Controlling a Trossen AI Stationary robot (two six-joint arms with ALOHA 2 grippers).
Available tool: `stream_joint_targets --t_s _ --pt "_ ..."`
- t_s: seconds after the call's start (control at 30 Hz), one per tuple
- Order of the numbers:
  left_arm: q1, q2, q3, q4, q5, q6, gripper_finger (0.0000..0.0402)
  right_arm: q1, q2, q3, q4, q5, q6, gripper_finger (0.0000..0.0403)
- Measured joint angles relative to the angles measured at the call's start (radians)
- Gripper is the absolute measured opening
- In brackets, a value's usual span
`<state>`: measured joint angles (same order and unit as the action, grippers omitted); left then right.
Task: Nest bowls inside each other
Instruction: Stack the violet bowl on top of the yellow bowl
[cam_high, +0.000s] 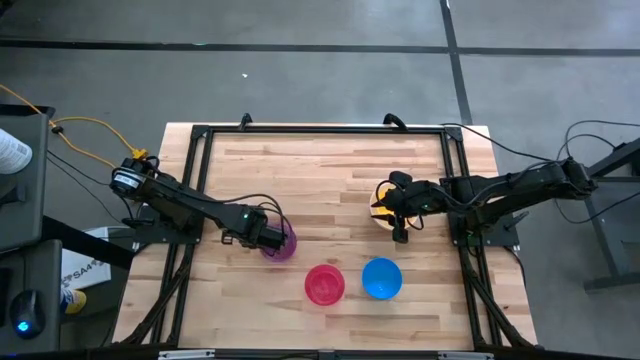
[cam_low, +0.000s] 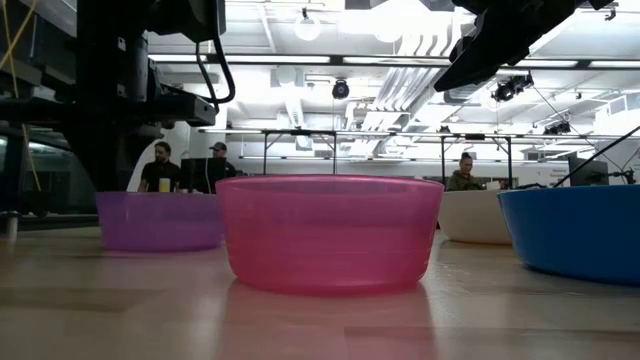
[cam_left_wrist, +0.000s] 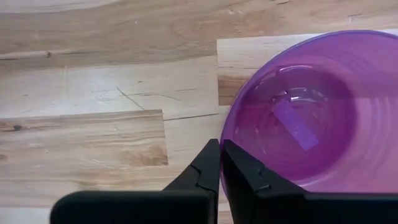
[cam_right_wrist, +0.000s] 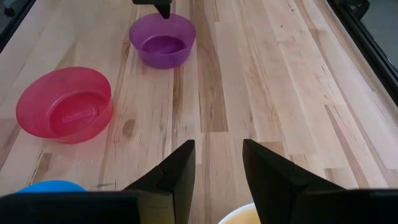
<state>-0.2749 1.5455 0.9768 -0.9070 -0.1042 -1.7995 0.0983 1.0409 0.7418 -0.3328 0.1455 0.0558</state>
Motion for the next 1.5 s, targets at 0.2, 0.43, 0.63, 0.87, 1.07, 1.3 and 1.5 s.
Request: stream_joint_targets --t_s 0.2,0.43,0.63,0.87,1.07,1.3,1.5 --pt "0.000 0.000 0.000 0.009 -0.015 0.055 0.0003 0.000 0.000 0.000 0.000 0.000 -0.003 0.0128" --pt "0.016 0.000 0.028 0.016 -0.017 0.168 0.0002 0.000 0.000 0.000 0.000 -0.027 -0.033 0.0128" --pt "0.094 0.001 0.102 0.012 -0.018 0.361 0.0001 0.000 0.000 0.000 0.000 -0.076 -0.039 0.0128" --pt "0.232 0.001 0.231 -0.071 -0.021 0.596 0.0001 0.000 0.000 0.000 0.000 -0.078 -0.076 0.0128" --pt "0.350 0.001 0.316 -0.034 0.026 0.826 0.0000 0.000 0.000 0.000 0.000 -0.135 -0.168 0.0128" --pt "0.457 0.007 0.340 -0.016 0.150 1.042 0.0000 0.000 0.000 0.000 0.002 -0.173 -0.242 0.0128" --pt "0.532 0.025 0.340 -0.076 0.219 1.202 0.0000 0.000 0.017 0.039 0.017 -0.170 -0.252 0.0124"
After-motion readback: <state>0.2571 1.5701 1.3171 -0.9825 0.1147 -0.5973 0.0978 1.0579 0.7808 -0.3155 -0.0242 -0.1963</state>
